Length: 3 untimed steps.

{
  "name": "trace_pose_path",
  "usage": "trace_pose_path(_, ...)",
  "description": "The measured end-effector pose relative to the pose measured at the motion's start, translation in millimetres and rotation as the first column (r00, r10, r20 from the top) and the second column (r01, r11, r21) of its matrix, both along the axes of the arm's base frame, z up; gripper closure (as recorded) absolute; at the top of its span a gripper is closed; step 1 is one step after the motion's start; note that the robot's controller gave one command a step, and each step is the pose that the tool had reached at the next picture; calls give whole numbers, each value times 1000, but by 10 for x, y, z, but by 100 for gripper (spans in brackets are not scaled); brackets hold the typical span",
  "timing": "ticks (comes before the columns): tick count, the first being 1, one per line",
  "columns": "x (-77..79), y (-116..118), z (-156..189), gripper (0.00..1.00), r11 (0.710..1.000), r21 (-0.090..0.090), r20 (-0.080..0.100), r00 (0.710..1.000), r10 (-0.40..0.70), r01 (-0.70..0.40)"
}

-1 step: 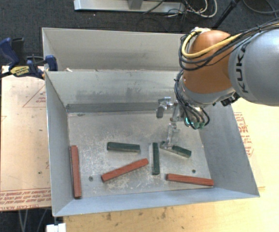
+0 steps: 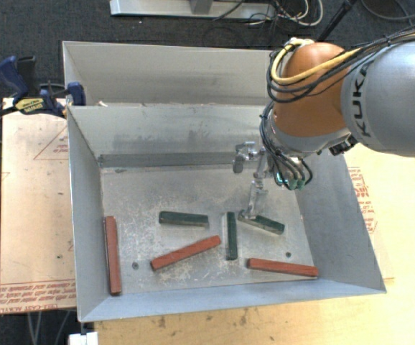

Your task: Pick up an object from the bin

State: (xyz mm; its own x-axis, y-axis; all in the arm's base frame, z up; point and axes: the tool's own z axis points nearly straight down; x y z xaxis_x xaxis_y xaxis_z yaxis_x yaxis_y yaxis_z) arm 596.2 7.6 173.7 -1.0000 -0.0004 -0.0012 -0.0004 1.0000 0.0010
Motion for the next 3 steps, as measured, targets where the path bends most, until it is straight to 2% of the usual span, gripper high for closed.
trace_pose_path(1, -205, -385, -437, 0, 998, 2, 6, 998, -58, 58)
trace_pose_path(2, -262, -519, -567, 0, 997, 1, -1, 997, -74, 74)
trace_pose_path(3, -199, -801, -502, 0, 1000, -4, 0, 1000, 12, -12)
